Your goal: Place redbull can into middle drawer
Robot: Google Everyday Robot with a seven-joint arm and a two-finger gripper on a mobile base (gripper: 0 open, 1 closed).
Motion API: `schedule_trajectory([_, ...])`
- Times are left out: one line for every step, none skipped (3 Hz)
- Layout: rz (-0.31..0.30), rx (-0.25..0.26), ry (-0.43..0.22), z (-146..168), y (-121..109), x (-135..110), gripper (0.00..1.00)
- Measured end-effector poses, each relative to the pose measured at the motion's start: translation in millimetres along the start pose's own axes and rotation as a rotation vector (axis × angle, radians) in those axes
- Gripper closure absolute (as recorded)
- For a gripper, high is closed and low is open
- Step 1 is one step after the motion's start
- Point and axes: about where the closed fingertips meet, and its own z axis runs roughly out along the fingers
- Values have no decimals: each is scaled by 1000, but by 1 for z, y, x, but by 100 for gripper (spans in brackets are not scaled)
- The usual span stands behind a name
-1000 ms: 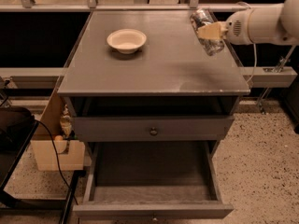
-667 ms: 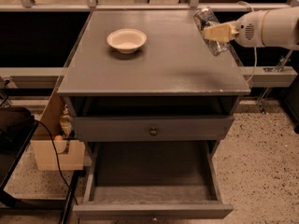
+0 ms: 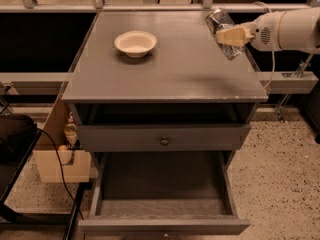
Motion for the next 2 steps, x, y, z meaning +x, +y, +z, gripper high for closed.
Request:
schedule_trajectory([-7,-45,-12,-3,10,-4,100])
schedule_trajectory([-28,-109,-30,-20,25,-12,100])
